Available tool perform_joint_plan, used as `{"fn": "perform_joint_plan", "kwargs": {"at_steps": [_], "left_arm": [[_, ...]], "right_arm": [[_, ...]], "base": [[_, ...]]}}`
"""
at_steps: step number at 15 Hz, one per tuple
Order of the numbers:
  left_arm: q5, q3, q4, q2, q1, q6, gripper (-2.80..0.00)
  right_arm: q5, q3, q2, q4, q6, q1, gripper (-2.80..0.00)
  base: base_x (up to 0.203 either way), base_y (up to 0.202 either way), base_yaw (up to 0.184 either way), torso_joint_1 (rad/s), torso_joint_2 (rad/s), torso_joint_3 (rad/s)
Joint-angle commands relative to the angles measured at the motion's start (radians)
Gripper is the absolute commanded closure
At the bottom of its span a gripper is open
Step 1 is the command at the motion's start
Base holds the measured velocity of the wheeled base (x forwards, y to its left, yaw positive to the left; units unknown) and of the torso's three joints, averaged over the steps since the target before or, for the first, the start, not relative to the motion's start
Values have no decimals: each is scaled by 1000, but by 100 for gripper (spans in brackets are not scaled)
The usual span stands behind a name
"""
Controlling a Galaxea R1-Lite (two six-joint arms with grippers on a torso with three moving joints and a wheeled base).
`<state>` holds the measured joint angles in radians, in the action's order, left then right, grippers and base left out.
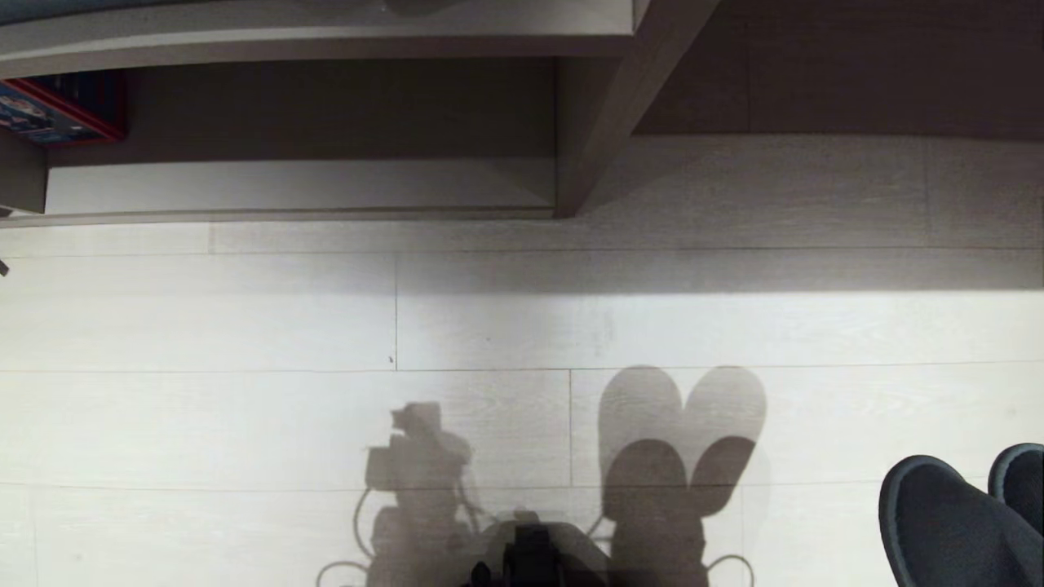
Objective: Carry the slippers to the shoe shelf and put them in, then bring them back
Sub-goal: Place the slippers on the floor
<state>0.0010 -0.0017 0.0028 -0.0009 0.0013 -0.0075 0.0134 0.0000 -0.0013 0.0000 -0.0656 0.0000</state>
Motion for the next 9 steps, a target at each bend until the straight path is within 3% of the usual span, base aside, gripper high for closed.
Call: {"fn": "perform_joint_plan", "kwargs": {"at_steps": [1, 9], "left_arm": [[1, 0, 0, 1, 0, 0, 0], [1, 0, 0, 1, 0, 0, 0]], "right_arm": [[0, 0, 0, 0, 0, 0, 0], [-1, 0, 0, 0, 17, 0, 0]], "base": [[0, 0, 0, 2, 2, -203], [0, 0, 0, 3, 2, -199]]}}
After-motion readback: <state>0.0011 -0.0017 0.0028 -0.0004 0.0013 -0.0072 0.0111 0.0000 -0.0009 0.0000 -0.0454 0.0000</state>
